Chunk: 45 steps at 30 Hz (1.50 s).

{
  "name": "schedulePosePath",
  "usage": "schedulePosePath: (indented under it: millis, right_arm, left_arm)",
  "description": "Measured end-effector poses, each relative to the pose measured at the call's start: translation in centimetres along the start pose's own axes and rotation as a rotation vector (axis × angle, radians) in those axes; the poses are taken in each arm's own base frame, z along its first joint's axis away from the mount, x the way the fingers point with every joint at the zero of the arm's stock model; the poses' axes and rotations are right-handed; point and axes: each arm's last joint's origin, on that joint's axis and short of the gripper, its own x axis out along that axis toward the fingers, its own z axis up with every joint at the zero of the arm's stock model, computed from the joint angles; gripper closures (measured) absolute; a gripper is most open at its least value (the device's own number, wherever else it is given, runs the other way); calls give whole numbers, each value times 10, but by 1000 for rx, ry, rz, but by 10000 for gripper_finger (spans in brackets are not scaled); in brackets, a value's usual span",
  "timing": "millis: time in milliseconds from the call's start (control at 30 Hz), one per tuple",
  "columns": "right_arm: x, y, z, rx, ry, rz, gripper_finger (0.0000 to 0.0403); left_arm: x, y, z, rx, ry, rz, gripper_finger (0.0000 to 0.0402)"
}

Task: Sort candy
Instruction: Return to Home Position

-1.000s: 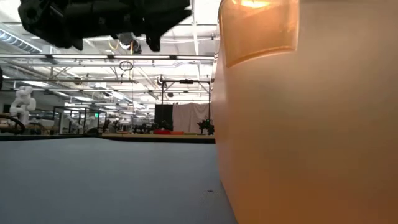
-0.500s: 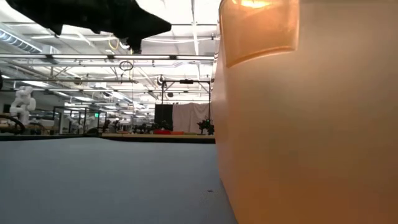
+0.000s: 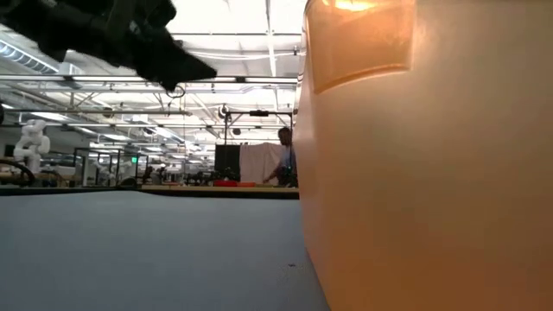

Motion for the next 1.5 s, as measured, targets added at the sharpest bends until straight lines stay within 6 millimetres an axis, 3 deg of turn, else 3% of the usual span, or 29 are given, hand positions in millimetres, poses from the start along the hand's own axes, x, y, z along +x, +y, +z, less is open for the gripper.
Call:
schedulePosePath:
  millis: [400, 800, 1167, 1500]
  right_arm:
    - [-18, -3, -32, -12, -144, 23, 403]
    - [-32, -7, -39, -23, -252, 56, 403]
    - [-30, -5, -61, -58, -313, 92, 403]
    - [-31, -5, -60, -96, -322, 84, 403]
  left_arm:
    - [-28, 4, -20, -17, -100, 12, 401]
    - [-58, 7, -32, -27, -231, -44, 401]
    - [-65, 8, -45, -24, -243, -49, 401]
    - [-71, 8, -49, 4, -282, -119, 402]
